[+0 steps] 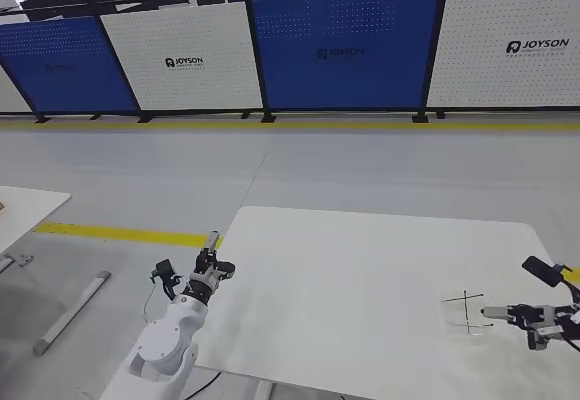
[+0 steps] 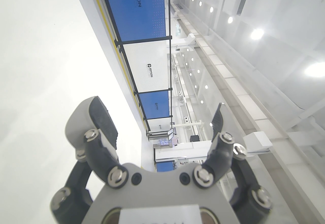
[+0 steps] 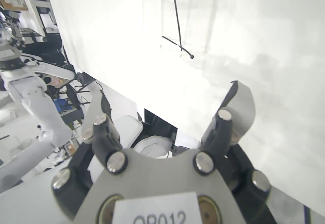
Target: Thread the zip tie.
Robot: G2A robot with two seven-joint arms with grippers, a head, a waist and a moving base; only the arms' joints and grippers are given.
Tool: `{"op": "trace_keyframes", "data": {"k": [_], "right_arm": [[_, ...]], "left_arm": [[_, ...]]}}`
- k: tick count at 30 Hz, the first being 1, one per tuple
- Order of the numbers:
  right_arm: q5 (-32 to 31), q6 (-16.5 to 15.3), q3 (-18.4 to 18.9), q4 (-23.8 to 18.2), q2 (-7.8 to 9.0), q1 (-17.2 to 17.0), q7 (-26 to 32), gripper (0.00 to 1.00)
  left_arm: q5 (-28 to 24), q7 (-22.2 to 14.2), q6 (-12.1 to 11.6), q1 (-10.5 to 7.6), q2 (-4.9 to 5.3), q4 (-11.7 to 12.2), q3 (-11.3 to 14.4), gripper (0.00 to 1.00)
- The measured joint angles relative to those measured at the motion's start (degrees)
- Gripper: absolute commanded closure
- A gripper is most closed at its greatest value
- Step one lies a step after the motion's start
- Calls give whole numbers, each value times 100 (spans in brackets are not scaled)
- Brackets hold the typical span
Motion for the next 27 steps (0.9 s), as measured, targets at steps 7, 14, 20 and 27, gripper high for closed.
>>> {"op": "trace_keyframes", "data": {"k": [7,14,20,27], "right_arm": [[-108,367,-658,308,-104,476,14,0],[-107,360,-635,302,-104,467,14,0],[-62,665,-743,405,-164,586,-71,0],[-189,699,-1190,1050,-386,1048,-146,0]], "left_arm": [[0,0,0,0,0,0,0,0],[0,0,0,0,0,0,0,0],[0,0,0,0,0,0,0,0],[0,0,0,0,0,0,0,0]]}}
